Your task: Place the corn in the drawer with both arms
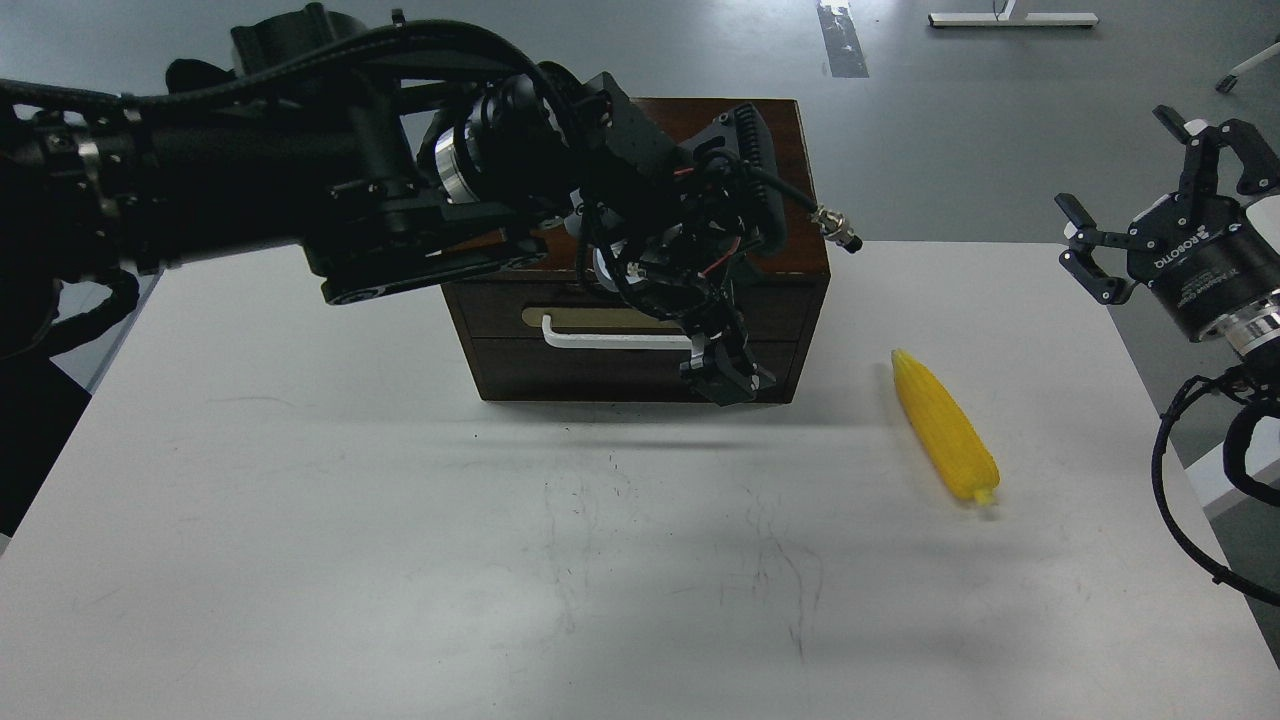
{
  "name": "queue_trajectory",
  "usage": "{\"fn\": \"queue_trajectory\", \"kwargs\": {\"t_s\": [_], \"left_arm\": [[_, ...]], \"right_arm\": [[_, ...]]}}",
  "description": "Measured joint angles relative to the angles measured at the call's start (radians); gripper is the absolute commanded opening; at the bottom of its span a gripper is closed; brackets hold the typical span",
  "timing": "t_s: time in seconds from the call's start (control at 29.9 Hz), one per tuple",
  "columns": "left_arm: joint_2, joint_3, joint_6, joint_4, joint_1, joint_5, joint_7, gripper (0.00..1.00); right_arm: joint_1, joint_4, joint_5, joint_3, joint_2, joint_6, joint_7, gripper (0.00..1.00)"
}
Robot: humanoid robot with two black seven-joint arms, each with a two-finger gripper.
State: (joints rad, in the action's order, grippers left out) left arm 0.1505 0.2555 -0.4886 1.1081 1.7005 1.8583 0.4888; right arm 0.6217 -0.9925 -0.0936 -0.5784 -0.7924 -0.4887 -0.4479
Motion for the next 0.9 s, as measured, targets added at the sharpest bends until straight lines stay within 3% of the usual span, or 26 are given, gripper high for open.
{"fn": "queue_trajectory", "kwargs": {"t_s": [0.9], "left_arm": [[0.017, 0.089, 0.000, 0.006, -0.041, 0.060, 0.000, 0.98]], "right_arm": [[-0.005, 0.000, 0.000, -0.004, -0.022, 0.000, -0.001, 1.00]]}}
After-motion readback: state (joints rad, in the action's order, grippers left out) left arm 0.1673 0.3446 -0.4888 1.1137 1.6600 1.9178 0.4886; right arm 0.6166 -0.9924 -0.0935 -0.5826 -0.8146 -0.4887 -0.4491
